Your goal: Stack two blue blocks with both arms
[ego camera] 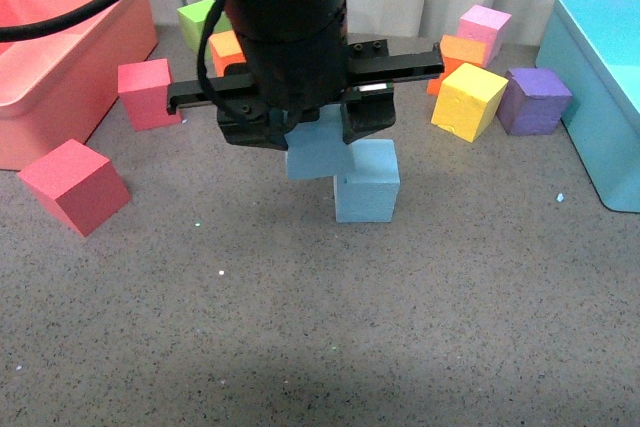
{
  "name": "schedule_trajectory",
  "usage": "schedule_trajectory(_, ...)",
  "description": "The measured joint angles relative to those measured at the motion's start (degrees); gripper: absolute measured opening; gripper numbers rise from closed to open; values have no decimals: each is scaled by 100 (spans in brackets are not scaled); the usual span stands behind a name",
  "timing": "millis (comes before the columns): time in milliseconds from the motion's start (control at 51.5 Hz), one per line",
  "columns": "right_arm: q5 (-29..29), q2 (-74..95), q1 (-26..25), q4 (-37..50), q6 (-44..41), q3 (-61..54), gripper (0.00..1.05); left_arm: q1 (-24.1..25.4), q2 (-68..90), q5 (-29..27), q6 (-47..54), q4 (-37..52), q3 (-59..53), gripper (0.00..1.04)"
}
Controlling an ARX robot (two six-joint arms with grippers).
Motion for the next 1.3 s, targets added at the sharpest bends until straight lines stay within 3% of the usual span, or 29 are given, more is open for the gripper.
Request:
schedule_trajectory(777,0,0,0,0,0,0,95,-435,892,-205,-9,-525,1266,41)
schedule_trajectory(1302,0,0,0,0,0,0,95,-446,1029,-269,33,-562,1335,40)
